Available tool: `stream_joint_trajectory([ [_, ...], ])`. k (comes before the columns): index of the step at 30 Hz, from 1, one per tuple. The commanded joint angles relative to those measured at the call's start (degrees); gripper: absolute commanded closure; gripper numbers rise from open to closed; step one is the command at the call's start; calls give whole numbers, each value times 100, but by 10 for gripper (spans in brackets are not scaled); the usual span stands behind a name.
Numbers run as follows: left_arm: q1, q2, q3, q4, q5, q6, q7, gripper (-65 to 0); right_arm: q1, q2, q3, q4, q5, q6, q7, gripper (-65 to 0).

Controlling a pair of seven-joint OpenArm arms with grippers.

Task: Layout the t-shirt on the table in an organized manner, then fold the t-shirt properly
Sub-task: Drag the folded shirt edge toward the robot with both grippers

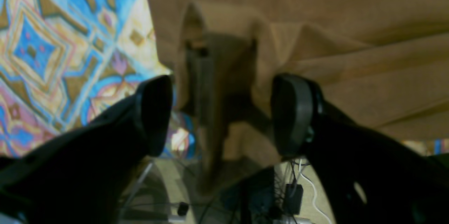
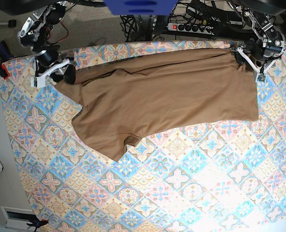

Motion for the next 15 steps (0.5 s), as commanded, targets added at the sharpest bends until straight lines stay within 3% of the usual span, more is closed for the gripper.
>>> stream_joint_trajectory([
  [1, -140, -31, -16, 102, -11, 32, -47, -425, 16, 39, 25, 73, 59, 18, 78, -304],
  [15, -509, -66, -60, 137, 24, 32, -56, -425, -10, 39, 42, 117, 59, 18, 122, -304],
])
